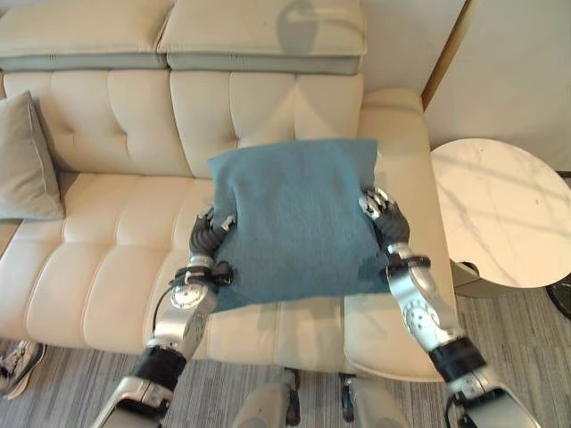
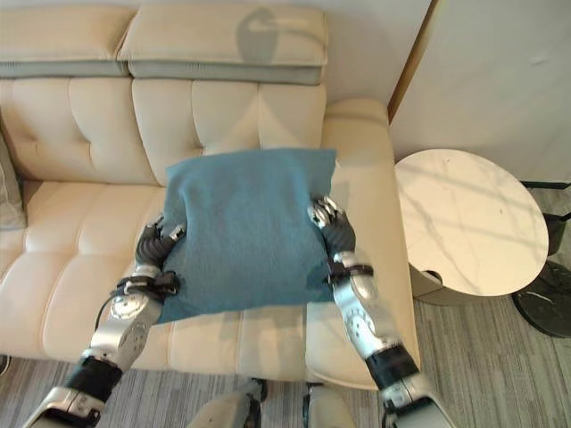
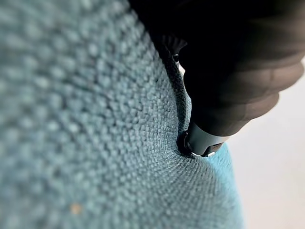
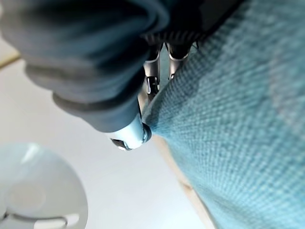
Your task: Pick up all the scattered cushions and arrange them neatly on the sofa.
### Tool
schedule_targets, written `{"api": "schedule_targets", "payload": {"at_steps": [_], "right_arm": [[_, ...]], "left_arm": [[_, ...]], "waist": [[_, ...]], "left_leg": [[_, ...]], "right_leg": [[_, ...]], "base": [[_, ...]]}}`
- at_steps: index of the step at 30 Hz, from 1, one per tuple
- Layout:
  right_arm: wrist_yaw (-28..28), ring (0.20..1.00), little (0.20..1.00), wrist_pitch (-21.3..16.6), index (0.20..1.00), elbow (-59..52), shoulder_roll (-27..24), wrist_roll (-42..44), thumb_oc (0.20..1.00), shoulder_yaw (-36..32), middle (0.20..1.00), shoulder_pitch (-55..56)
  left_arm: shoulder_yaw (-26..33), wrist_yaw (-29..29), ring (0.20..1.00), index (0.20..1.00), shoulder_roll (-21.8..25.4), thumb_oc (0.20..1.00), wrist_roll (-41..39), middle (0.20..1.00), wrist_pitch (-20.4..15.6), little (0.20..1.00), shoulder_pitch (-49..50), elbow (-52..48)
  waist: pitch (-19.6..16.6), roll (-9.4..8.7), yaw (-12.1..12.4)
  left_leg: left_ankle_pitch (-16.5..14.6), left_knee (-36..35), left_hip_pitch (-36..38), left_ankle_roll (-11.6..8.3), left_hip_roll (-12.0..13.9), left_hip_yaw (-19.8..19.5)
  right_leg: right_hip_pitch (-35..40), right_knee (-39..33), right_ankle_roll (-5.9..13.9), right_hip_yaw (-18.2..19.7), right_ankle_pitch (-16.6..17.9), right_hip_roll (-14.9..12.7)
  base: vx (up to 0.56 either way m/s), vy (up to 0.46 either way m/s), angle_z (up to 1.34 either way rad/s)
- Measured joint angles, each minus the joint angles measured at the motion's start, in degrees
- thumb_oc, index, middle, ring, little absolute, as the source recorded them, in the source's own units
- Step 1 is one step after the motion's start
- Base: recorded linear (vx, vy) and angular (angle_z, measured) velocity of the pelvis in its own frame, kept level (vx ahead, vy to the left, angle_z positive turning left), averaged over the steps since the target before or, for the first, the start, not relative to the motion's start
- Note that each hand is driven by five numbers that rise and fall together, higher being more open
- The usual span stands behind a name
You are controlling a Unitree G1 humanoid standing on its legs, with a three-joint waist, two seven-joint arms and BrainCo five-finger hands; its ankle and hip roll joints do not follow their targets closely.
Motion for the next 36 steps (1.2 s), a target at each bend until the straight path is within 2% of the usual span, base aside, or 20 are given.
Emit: {"api": "schedule_targets", "payload": {"at_steps": [3, 5, 7, 9, 11, 12, 13, 14, 16, 18, 21, 22, 23, 24, 25, 26, 28, 29, 33, 36], "right_arm": [[-3.3, 0.200, 0.200, -2.3, 0.200, 5.1, 1.2, -1.5, 0.200, -0.1, 0.200, -12.3], [-6.0, 0.200, 0.200, -4.6, 0.200, 9.2, 2.6, -1.8, 0.200, -0.4, 0.200, -20.6], [-9.9, 0.200, 0.200, -6.6, 0.200, 17.2, 3.0, -2.0, 0.200, -0.5, 0.200, -34.0], [-12.0, 0.200, 0.200, -8.4, 0.200, 17.2, 2.6, -3.1, 0.200, -0.5, 0.200, -38.3], [-13.4, 0.200, 0.200, -11.1, 0.200, 18.1, 1.7, -4.8, 0.200, -0.2, 0.200, -41.2], [-14.7, 0.200, 0.200, -11.8, 0.200, 19.2, 1.3, -5.9, 0.200, 0.1, 0.200, -44.8], [-15.0, 0.200, 0.200, -12.0, 0.200, 19.7, 0.8, -6.3, 0.200, 0.6, 0.200, -45.7], [-15.1, 0.511, 0.511, -12.3, 0.511, 21.7, -0.2, -6.5, 0.511, 2.6, 0.511, -46.9], [-15.9, 1.000, 1.000, -11.9, 1.000, 25.8, -2.6, -7.7, 1.000, 5.9, 1.000, -48.2], [-16.2, 1.000, 1.000, -10.2, 1.000, 28.2, -5.6, -9.5, 1.000, 9.1, 1.000, -48.5], [-15.6, 1.000, 1.000, -5.0, 1.000, 32.3, -9.5, -11.5, 1.000, 13.2, 1.000, -46.0], [-15.1, 1.000, 1.000, -4.2, 1.000, 32.3, -9.9, -12.0, 1.000, 13.2, 1.000, -44.6], [-14.5, 1.000, 1.000, -3.4, 1.000, 32.3, -10.8, -12.3, 1.000, 13.1, 1.000, -43.8], [-14.1, 1.000, 1.000, -3.0, 1.000, 32.2, -11.2, -12.8, 1.000, 13.1, 1.000, -43.5], [-13.8, 1.000, 1.000, -2.9, 1.000, 32.1, -11.3, -13.0, 1.000, 13.1, 1.000, -43.6], [-13.0, 1.000, 1.000, -3.0, 1.000, 30.0, -10.7, -13.4, 1.000, 13.1, 1.000, -41.2], [-11.8, 1.000, 1.000, -3.4, 1.000, 23.2, -11.3, -15.5, 1.000, 13.3, 1.000, -34.1], [-11.7, 1.000, 1.000, -2.5, 1.000, 23.3, -11.3, -15.8, 1.000, 13.7, 1.000, -33.0], [-10.4, 1.000, 1.000, -0.5, 1.000, 23.2, -13.4, -18.4, 1.000, 14.2, 1.000, -30.4], [-9.5, 1.000, 1.000, 0.3, 1.000, 20.7, -15.8, -19.9, 1.000, 14.0, 1.000, -28.2]], "left_arm": [[-1.9, 3.0, 0.200, 0.200, 1.9, 0.200, 0.0, 0.200, -0.9, 0.200, -10.3, 5.5], [-3.2, 5.3, 0.200, 0.200, 2.7, 0.200, -0.1, 0.200, -1.5, 0.200, -18.3, 9.1], [-6.3, 7.5, 0.200, 0.200, 3.1, 0.200, -0.5, 0.200, -2.6, 0.200, -33.1, 19.5], [-6.9, 8.3, 0.200, 0.200, 4.0, 0.200, -0.5, 0.200, -3.5, 0.200, -37.9, 20.8], [-11.0, 9.2, 0.200, 0.200, 5.2, 0.200, -0.2, 0.200, -5.6, 0.200, -43.6, 25.2], [-15.4, 9.3, 0.517, 0.517, 6.6, 0.517, -0.1, 0.517, -5.7, 0.517, -49.8, 30.6], [-15.7, 9.3, 1.000, 1.000, 6.9, 1.000, 0.2, 1.000, -5.6, 1.000, -51.3, 32.1], [-17.8, 9.3, 1.000, 1.000, 6.7, 1.000, 1.3, 1.000, -5.2, 1.000, -54.0, 35.7], [-21.4, 9.0, 1.000, 1.000, 6.7, 1.000, 2.4, 1.000, -4.2, 1.000, -57.6, 40.9], [-22.7, 8.4, 1.000, 1.000, 7.2, 1.000, 3.6, 1.000, -2.3, 1.000, -59.2, 42.0], [-22.7, 6.6, 1.000, 1.000, 7.4, 1.000, 7.4, 1.000, -1.0, 1.000, -58.2, 40.9], [-22.8, 6.1, 1.000, 1.000, 7.6, 1.000, 8.7, 1.000, -0.8, 1.000, -57.2, 40.6], [-22.7, 5.7, 1.000, 1.000, 7.4, 1.000, 9.0, 1.000, 0.0, 1.000, -57.0, 40.6], [-22.7, 5.2, 1.000, 1.000, 7.5, 1.000, 10.0, 1.000, 0.5, 1.000, -56.6, 40.5], [-22.6, 4.9, 1.000, 1.000, 7.4, 1.000, 10.8, 1.000, 1.0, 1.000, -56.6, 40.6], [-20.9, 4.6, 1.000, 1.000, 8.9, 1.000, 12.0, 1.000, 1.2, 1.000, -52.7, 38.5], [-19.3, 4.4, 1.000, 1.000, 12.3, 1.000, 14.4, 1.000, 1.7, 1.000, -45.9, 35.1], [-19.3, 4.4, 1.000, 1.000, 12.5, 1.000, 15.2, 1.000, 2.0, 1.000, -45.1, 35.4], [-17.1, 4.4, 1.000, 1.000, 13.5, 1.000, 15.8, 1.000, 1.8, 1.000, -43.8, 33.9], [-15.0, 4.5, 1.000, 1.000, 15.8, 1.000, 15.9, 1.000, 1.0, 1.000, -41.3, 26.4]], "waist": [[1.6, 0.36, 0.8], [3.4, 0.88, 1.4], [4.3, 1.11, 2.4], [4.9, 1.50, 2.2], [5.1, 1.68, 2.0], [5.2, 1.76, 2.2], [5.2, 1.76, 1.9], [5.2, 1.77, 1.9], [5.2, 1.78, 1.8], [5.2, 1.85, 2.0], [6.4, 2.39, 1.6], [7.1, 2.69, 1.6], [8.4, 3.37, 1.5], [8.9, 3.74, 1.5], [9.6, 3.66, 1.4], [10.9, 3.68, 1.4], [13.1, 3.23, 0.0], [13.4, 2.95, -0.1], [13.6, 2.62, -0.6], [13.8, 2.26, -0.5]], "left_leg": [[0.8, 0.8, -4.2, -1.19, 0.0, 0.0], [1.8, 0.9, -6.0, -1.04, 0.3, -0.2], [3.1, 0.5, -9.4, -2.00, 0.7, -0.5], [4.4, 0.2, -10.7, -1.15, 0.7, -1.1], [4.8, 0.4, -12.4, -0.78, 0.6, -1.8], [5.1, 0.4, -14.4, -0.81, 0.6, -2.0], [5.2, 0.3, -14.9, -0.80, 0.7, -1.9], [5.2, 0.4, -15.8, -0.79, 0.6, -1.9], [5.2, 0.3, -17.0, -0.79, 0.7, -1.9], [5.2, 0.3, -18.5, -0.79, 0.7, -1.9], [5.7, 0.2, -19.5, -0.09, 0.5, -2.0], [5.9, 0.2, -19.1, 0.20, 0.5, -2.3], [5.9, 0.4, -18.8, 0.27, 0.5, -3.3], [5.9, 0.4, -19.0, 0.27, 0.2, -3.4], [5.9, 0.4, -19.1, 0.26, -0.3, -3.1], [5.9, 0.4, -19.1, 0.22, 0.3, -2.7], [5.9, 0.4, -16.8, 0.21, 0.7, -2.0], [5.9, 0.4, -16.3, 0.21, 0.9, -1.8], [5.9, 0.2, -15.3, 0.19, 1.2, -1.7], [5.7, 0.2, -14.8, -0.01, 1.2, -1.6]], "right_leg": [[-4.8, 2.0, 0.35, 0.0, 0.3, 0.0], [-6.6, 2.3, 0.26, -0.1, 0.9, 0.3], [-9.9, 2.0, -0.17, -0.6, 2.2, 0.5], [-11.1, 1.9, -0.59, -1.3, 2.8, 0.5], [-12.5, 1.9, -0.43, -1.8, 2.7, 0.5], [-14.5, 2.0, -0.47, -1.8, 2.7, 0.5], [-15.0, 1.9, -0.46, -1.8, 2.7, 0.5], [-15.8, 1.8, -0.45, -1.8, 2.8, 0.5], [-16.6, 0.7, -0.25, -1.8, 2.9, 0.5], [-17.7, 0.1, -0.24, -1.8, 3.1, 0.5], [-19.3, 1.6, -0.08, -1.5, 3.0, 0.4], [-20.4, 4.5, 0.51, -1.3, 2.7, 0.3], [-22.4, 6.2, 2.15, -0.9, 0.2, 0.1], [-22.2, 2.3, 2.66, 0.1, -0.7, -0.2], [-21.0, -1.8, 2.64, 0.1, 3.8, -0.9], [-20.1, -3.6, 1.12, -0.2, 8.1, -0.3], [-17.9, -3.3, 1.04, -0.3, 8.2, 0.1], [-17.3, -3.3, 1.04, -0.3, 8.2, 0.2], [-16.6, -3.4, 0.80, -0.3, 8.4, 0.6], [-16.1, -3.4, 0.61, -0.3, 8.5, 0.6]], "base": [[-0.09, 0.029, 0.03], [-0.05, 0.005, 0.04], [-0.03, 0.004, 0.04], [-0.04, 0.021, 0.13], [-0.05, 0.011, 0.15], [-0.04, 0.009, 0.05], [-0.04, -0.001, 0.01], [-0.04, -0.001, -0.01], [-0.02, -0.004, 0.00], [-0.03, 0.017, -0.01], [-0.04, 0.014, 0.04], [-0.02, 0.003, 0.08], [-0.02, 0.001, 0.10], [-0.04, 0.001, 0.16], [-0.07, -0.006, -0.03], [-0.08, -0.014, -0.12], [-0.07, -0.021, -0.13], [-0.05, -0.014, -0.03], [-0.06, -0.030, -0.02], [-0.01, -0.008, -0.01]]}}
